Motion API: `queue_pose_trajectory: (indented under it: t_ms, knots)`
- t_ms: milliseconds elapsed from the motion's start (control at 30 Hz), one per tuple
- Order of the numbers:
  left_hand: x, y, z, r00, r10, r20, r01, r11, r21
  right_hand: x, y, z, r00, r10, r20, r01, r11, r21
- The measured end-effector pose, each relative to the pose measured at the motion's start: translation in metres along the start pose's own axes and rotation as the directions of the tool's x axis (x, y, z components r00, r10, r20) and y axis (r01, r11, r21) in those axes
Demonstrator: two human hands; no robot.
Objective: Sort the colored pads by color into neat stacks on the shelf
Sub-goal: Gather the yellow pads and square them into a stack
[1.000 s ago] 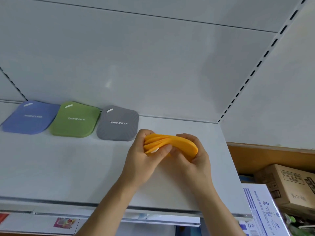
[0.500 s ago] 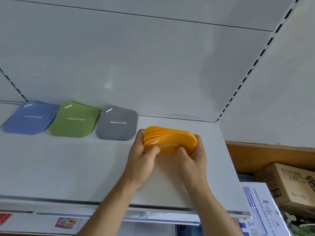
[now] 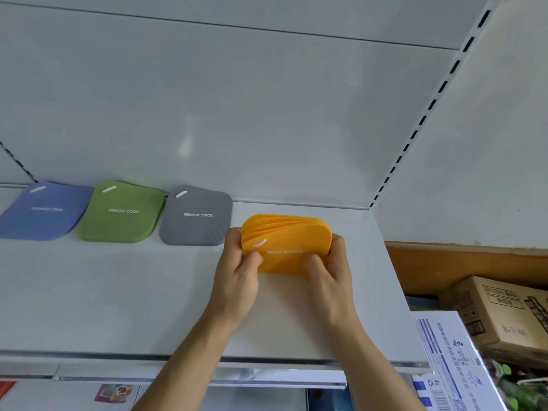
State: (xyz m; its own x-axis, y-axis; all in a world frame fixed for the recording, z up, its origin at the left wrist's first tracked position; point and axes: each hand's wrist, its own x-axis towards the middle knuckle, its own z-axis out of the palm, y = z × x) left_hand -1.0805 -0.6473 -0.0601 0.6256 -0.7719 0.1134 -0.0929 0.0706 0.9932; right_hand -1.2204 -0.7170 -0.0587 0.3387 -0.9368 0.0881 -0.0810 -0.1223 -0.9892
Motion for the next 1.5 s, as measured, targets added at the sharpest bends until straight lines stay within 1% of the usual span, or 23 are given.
queue_pose_trajectory:
  t_ms: [167,267,333,433,600,700,833,900,967,1000,1033,1100,1167,1267,1333,1400,1500]
  knots:
    - [0.001,0.001,0.002,1.0,0.018,0.009,-0.018,1.0,0.003,-0.003,0.002,-0.004,0.995,-0.068,0.066,0.071,0.997,-0.04]
    - [0.0,0.0,0.002,0.999,0.049,-0.004,-0.049,0.998,0.04,-0.003,0.003,-0.002,0.992,-0.113,0.049,0.115,0.992,-0.045]
    - [0.0,0.0,0.001,0.999,0.046,-0.008,-0.045,0.998,0.049,-0.003,0.005,-0.001,0.993,-0.105,0.05,0.109,0.991,-0.078]
    - [0.0,0.0,0.0,1.0,0.027,-0.009,-0.026,0.999,0.045,-0.003,0.008,0.0,0.994,-0.084,0.069,0.095,0.98,-0.177]
    - [0.002,0.005,0.0,1.0,0.027,0.006,-0.027,0.997,0.067,0.002,0.004,0.0,0.997,-0.075,0.037,0.081,0.97,-0.228]
    - [0.002,0.003,0.0,1.0,-0.005,-0.002,0.005,0.997,0.078,0.0,0.003,0.0,0.996,-0.057,0.062,0.072,0.955,-0.287]
    - [0.009,0.005,-0.006,0.996,-0.065,0.052,0.055,0.983,0.175,0.009,0.005,-0.005,0.997,-0.04,0.059,0.06,0.918,-0.391]
    - [0.013,0.005,-0.009,0.996,-0.068,0.055,0.047,0.949,0.312,0.018,0.004,-0.01,0.998,-0.047,0.037,0.059,0.896,-0.44]
    - [0.021,0.004,-0.012,1.0,0.015,0.007,-0.017,0.868,0.497,0.026,0.001,-0.012,0.999,-0.025,0.035,0.038,0.888,-0.458]
    - [0.026,0.003,-0.013,0.998,0.065,-0.02,-0.043,0.826,0.561,0.03,-0.002,-0.012,0.999,-0.012,0.041,0.03,0.887,-0.461]
    - [0.033,0.004,-0.013,0.994,0.099,-0.041,-0.055,0.802,0.595,0.035,-0.005,-0.011,0.999,-0.002,0.05,0.025,0.886,-0.464]
    - [0.046,0.005,-0.013,0.99,0.122,-0.072,-0.051,0.779,0.625,0.047,-0.008,-0.007,0.998,0.024,0.05,0.002,0.881,-0.474]
    - [0.06,0.003,-0.013,0.979,0.188,-0.078,-0.09,0.743,0.663,0.059,-0.006,-0.002,0.998,0.054,0.039,-0.029,0.876,-0.482]
    - [0.073,-0.007,-0.013,0.951,0.308,-0.026,-0.181,0.625,0.759,0.07,0.0,0.005,0.998,0.049,0.042,-0.02,0.855,-0.517]
    - [0.079,-0.014,-0.013,0.946,0.323,-0.005,-0.185,0.553,0.812,0.073,0.003,0.006,0.999,0.024,0.037,0.0,0.836,-0.549]
    - [0.082,-0.019,-0.011,0.95,0.313,0.012,-0.178,0.507,0.843,0.073,0.007,0.006,0.999,0.006,0.032,0.014,0.823,-0.568]
    - [0.081,-0.025,-0.009,0.941,0.335,0.039,-0.207,0.481,0.852,0.072,0.013,0.005,0.999,-0.036,0.027,0.044,0.81,-0.584]
